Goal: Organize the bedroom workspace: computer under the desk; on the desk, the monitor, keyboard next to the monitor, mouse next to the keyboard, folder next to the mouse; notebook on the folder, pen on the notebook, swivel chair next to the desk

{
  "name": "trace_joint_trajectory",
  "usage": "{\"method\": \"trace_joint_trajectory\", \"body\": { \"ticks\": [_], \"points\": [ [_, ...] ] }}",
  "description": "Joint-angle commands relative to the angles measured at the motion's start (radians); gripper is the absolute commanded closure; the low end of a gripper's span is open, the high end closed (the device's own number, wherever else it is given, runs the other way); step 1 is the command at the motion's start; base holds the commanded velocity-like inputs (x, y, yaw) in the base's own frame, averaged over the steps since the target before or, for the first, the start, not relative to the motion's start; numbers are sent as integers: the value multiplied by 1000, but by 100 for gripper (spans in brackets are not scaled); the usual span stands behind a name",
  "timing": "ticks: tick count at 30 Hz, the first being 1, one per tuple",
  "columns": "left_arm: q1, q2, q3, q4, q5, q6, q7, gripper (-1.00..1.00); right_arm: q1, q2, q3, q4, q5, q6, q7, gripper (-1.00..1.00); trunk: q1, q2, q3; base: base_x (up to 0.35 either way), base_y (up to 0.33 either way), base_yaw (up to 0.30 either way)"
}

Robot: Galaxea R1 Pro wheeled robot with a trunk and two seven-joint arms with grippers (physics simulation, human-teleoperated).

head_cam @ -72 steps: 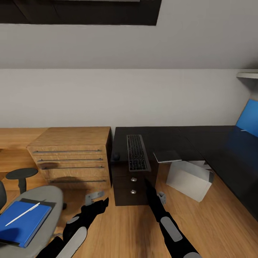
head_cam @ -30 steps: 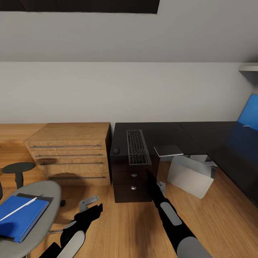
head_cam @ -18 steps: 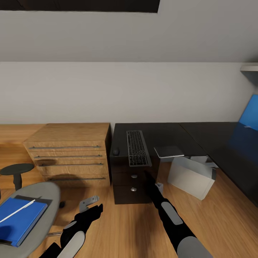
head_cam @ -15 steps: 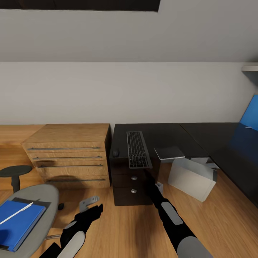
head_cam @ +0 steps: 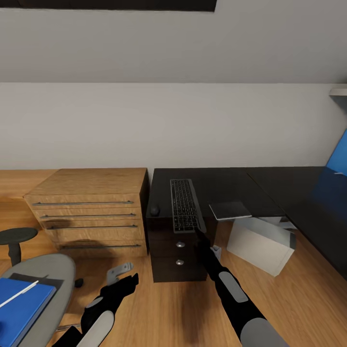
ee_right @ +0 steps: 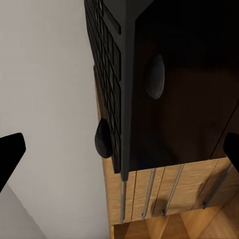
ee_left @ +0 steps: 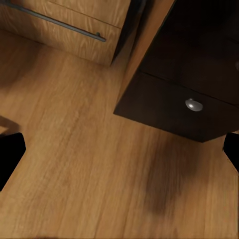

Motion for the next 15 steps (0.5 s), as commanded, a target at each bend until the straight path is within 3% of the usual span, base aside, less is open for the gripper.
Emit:
{"method": "trace_joint_trajectory", "body": {
  "ticks": [1,15],
  "points": [
    [-1,1,-2,-4,4,2,7,-100,-1,0,1,0,-10,4,2,-100,0,0,-1,11,0,0],
    [-1,14,-1,-16,8,2,7,-100,-1,-1,0,73,-10,1,2,-100,0,0,-1,62,0,0]
  ]
}}
